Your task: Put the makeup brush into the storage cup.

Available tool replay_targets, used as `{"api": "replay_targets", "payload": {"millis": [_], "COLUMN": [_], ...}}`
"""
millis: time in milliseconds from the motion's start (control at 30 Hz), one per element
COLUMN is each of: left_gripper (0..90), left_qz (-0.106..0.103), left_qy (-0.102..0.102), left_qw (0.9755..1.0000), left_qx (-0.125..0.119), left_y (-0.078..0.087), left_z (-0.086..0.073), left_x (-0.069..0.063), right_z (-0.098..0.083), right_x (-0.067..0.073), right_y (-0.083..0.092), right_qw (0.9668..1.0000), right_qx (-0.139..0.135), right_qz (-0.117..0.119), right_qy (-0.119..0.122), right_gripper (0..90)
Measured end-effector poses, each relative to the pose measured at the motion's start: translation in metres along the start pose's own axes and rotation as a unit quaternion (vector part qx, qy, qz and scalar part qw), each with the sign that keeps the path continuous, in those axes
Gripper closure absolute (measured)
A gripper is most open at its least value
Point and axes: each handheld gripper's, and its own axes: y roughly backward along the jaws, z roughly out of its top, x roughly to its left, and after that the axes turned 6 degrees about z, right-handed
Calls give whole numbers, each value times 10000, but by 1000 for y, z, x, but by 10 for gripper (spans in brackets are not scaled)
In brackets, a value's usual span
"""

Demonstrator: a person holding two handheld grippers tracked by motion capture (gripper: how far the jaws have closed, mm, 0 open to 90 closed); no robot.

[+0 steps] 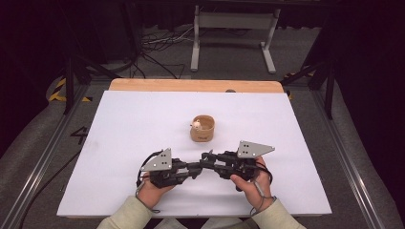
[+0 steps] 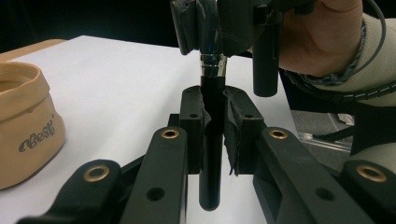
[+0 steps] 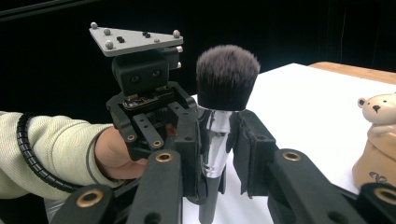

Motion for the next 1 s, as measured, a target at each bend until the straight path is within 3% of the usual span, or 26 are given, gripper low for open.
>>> {"api": "replay_targets", "payload": {"millis": [167,333,467,633,1000], "left_gripper": [788,784,775,680,418], "left_qz": [-3,-71,-56,62,316], "left_qy": [-7,116,73,-45,331], "left_qw": [10000,9999,10000,10000,9989], "left_qx": [-7,3,-26,-7,17], "left_y": [1,3,5,9,25], "left_z": [0,1,2,3,2], "left_x": [0,1,1,0,9], "right_z": [1,1,4,7,31], "right_x": [0,2,2,2,-1], "right_y": [0,-2,-3,-4,-3], "right_qw": [10000,10000,10000,10000,9995], "right_qx": [20,3,-11,21,79], "right_qz": [-13,3,66,68,-106], "right_qy": [34,40,38,62,298], "right_gripper": [728,730,731,732,732]}}
